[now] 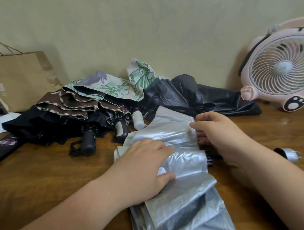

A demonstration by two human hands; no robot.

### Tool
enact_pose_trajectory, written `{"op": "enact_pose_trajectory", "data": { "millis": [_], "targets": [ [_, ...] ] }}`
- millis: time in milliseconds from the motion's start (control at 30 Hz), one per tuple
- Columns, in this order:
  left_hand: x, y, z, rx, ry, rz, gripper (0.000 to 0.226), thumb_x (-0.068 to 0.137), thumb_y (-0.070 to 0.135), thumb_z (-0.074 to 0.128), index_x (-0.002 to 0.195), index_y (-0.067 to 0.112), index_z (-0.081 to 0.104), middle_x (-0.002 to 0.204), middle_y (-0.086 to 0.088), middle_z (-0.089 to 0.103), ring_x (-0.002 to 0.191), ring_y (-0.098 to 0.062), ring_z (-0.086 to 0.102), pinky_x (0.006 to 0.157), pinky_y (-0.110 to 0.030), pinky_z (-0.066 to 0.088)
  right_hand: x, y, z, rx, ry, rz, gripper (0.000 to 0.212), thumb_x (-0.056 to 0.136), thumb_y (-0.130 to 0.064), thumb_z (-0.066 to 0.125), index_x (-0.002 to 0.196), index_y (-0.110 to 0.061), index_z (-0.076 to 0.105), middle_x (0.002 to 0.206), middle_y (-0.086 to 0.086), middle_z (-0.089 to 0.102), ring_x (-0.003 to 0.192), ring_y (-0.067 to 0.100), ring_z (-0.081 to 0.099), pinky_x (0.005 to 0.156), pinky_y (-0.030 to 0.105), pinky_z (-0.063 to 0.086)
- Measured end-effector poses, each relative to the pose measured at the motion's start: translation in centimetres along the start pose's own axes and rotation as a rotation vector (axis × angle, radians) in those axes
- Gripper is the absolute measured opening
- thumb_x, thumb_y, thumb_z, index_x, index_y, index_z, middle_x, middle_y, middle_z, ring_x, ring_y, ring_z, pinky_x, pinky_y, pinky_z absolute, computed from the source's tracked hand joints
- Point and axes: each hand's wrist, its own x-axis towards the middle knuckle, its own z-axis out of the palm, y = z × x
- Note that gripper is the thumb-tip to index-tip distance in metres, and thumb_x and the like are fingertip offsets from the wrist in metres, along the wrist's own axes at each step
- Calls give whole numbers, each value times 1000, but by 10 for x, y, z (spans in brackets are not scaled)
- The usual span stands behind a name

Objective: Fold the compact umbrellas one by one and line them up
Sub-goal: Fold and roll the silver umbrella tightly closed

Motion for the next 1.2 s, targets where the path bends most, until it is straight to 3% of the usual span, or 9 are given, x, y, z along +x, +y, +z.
{"op": "enact_pose_trajectory", "data": {
  "millis": [133, 300, 400, 567, 667, 800, 933, 1133, 1200],
  "targets": [
    [-8, 7, 0, 90, -90, 78, 72, 91, 77, 18, 157, 54, -2, 165, 15, 10, 148, -9, 2, 120, -27, -5, 2, -1, -4, 152, 32, -30, 37, 90, -11, 73, 124, -16, 59, 102, 15, 72, 88, 29, 74, 70, 37, 61],
    [-8, 10, 2, 89, -139, 138, 68, 103, 68, 25, 159, 47, -8, 166, 23, -16, 149, 0, -20, 119, -27, -22, 0, -2, -2, 207, -33, -80, 40, 85, -16, 75, 123, -27, 65, 101, 15, 76, 93, 32, 74, 83, 45, 62],
    [-7, 12, 3, 82, -173, 150, 69, 104, 65, 23, 161, 43, -10, 165, 25, -19, 148, 3, -25, 118, -26, -26, 0, -3, 2, 322, -42, 7, 51, 84, -18, 75, 131, -25, 60, 114, 14, 71, 100, 37, 71, 80, 43, 62],
    [-7, 13, 3, 80, -191, 151, 70, 103, 65, 21, 160, 42, -11, 166, 24, -18, 149, 3, -25, 120, -27, -24, -4, -9, -5, 450, -113, 165, 30, 90, -22, 69, 117, -12, 64, 114, 18, 72, 80, 34, 69, 68, 38, 50],
    [-7, 14, 2, 81, -198, 147, 70, 104, 64, 23, 161, 41, -10, 166, 24, -20, 148, 3, -27, 117, -24, -26, -7, -12, -5, 604, -200, 114, 41, 88, -22, 68, 125, -8, 61, 115, 20, 71, 73, 26, 63, 62, 32, 48],
    [-7, 13, 5, 86, -172, 162, 71, 103, 65, 22, 162, 38, -8, 167, 22, -18, 148, 4, -26, 119, -24, -24, -8, -16, -13, 741, -180, -89, 79, 73, -22, 71, 147, -26, 43, 136, 16, 58, 79, 28, 63, 66, 34, 52],
    [-7, 11, 7, 70, -165, 172, 71, 104, 64, 23, 162, 36, -7, 167, 21, -20, 146, 7, -29, 116, -19, -26, -15, -24, -18, 833, -336, -195, 77, 79, -22, 65, 150, -38, 40, 149, 5, 51, 73, 25, 55, 67, 34, 50],
    [-5, 15, 2, 19, -247, 148, 72, 105, 61, 27, 160, 41, -15, 156, 32, -35, 125, 19, -44, 101, -8, -31, -23, -32, -25, 753, -457, -152, 63, 83, -28, 60, 145, -25, 50, 137, 8, 65, 55, 14, 56, 48, 26, 26],
    [-5, 16, 0, -6, -249, 143, 72, 106, 61, 28, 159, 42, -16, 151, 36, -38, 129, 20, -39, 102, -8, -26, -28, -35, -25, 694, -476, -166, 60, 83, -25, 60, 143, -20, 51, 134, 13, 67, 59, 14, 60, 47, 24, 30]
  ]
}}
